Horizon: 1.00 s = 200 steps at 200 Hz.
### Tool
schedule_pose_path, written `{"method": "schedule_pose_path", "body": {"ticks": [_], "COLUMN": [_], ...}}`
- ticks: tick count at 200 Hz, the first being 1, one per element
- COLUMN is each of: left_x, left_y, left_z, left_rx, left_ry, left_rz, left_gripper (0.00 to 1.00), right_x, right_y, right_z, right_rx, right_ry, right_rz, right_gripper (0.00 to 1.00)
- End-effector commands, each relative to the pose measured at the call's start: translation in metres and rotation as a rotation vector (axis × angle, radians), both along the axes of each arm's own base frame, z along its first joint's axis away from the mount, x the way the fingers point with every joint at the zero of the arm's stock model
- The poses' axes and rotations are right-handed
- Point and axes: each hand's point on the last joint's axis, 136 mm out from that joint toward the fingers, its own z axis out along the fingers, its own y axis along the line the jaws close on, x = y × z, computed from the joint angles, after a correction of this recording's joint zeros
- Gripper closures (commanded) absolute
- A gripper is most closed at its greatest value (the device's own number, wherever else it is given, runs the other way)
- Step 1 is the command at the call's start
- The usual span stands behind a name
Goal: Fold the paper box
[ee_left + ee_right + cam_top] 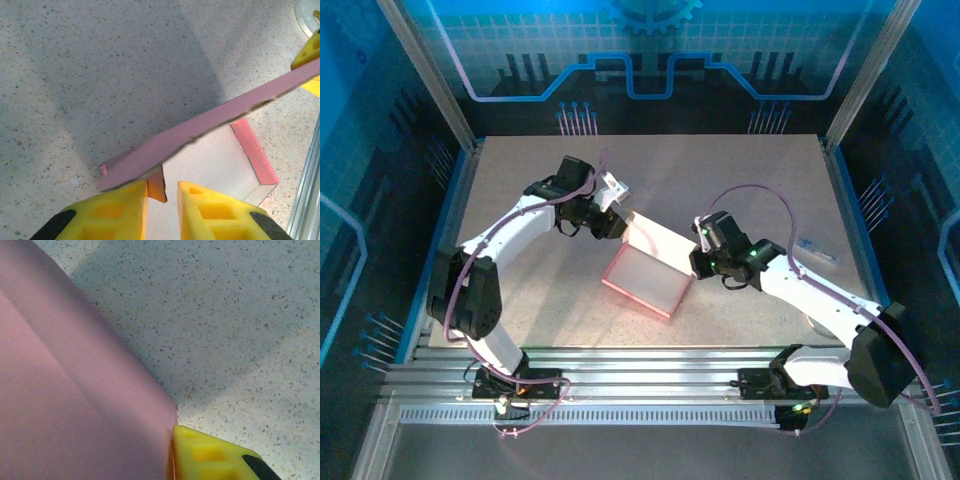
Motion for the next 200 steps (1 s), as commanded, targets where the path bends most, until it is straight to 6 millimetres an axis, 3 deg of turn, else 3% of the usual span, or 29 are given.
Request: {"method": "schedule_pose_path", "body": {"ticks": [1, 22, 42, 60, 101, 156, 200], "left_x": [-0.019, -0.022, -0.020, -0.018, -0.010, -0.008, -0.006], "left_y": [-0.003, -0.001, 0.007, 0.013, 0.024, 0.020, 0.015], "left_z": [0.003, 0.000, -0.008, -0.011, -0.003, 0.008, 0.006], "left_rx": [-0.002, 0.003, 0.034, 0.049, 0.042, 0.012, 0.006], "left_ry": [0.027, 0.043, 0.045, 0.040, 0.023, -0.017, -0.002], "left_rz": [-0.019, -0.001, 0.046, 0.089, 0.155, 0.112, 0.070], "left_gripper": [0.77, 0.76, 0.66, 0.63, 0.48, 0.34, 0.33], "right_x": [0.009, 0.011, 0.010, 0.008, 0.003, 0.000, -0.008], "right_y": [0.007, 0.010, 0.014, 0.013, 0.006, -0.005, -0.005], "right_z": [0.014, 0.019, 0.023, 0.024, 0.024, 0.019, 0.015], "right_rx": [0.004, -0.005, -0.007, -0.007, 0.011, 0.022, 0.040], "right_ry": [-0.034, -0.049, -0.044, -0.037, -0.022, 0.008, 0.032], "right_rz": [0.052, 0.089, 0.126, 0.137, 0.122, 0.089, 0.097], "right_gripper": [0.82, 0.80, 0.76, 0.71, 0.65, 0.56, 0.58]}}
